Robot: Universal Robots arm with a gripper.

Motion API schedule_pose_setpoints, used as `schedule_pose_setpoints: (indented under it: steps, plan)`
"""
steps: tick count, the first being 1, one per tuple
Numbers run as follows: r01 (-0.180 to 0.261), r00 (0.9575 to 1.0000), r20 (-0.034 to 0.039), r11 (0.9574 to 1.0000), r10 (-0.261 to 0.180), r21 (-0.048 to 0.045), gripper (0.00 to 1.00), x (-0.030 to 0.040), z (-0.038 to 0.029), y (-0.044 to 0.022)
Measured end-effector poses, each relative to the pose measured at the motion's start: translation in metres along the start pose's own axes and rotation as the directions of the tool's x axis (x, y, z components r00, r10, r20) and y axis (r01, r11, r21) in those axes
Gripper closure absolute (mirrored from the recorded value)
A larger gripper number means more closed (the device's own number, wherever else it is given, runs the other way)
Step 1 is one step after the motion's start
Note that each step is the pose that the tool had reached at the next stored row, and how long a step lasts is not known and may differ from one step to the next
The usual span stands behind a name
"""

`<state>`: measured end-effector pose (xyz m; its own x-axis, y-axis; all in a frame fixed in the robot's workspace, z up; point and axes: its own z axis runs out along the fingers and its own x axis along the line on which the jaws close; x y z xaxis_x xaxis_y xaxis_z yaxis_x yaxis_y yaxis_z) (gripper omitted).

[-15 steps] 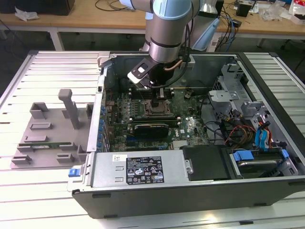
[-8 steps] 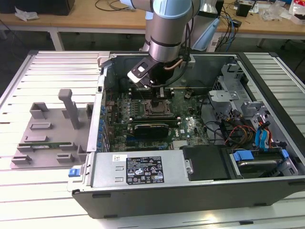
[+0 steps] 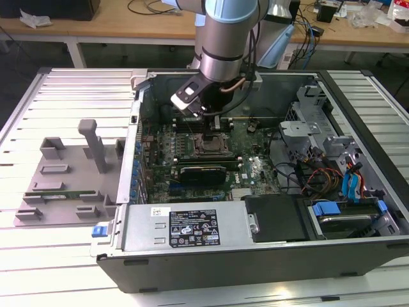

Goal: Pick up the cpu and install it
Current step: 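Close the cpu cover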

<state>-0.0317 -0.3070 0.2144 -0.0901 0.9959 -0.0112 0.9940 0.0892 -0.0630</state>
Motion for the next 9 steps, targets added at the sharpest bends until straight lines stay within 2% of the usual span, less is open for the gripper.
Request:
schedule_pose_setpoints:
  steps: [9]
  plan:
    - [0.000, 1.0000, 0.0000, 1.0000, 0.000, 0.0000, 0.89, 0.0000, -0.0043, -0.0003]
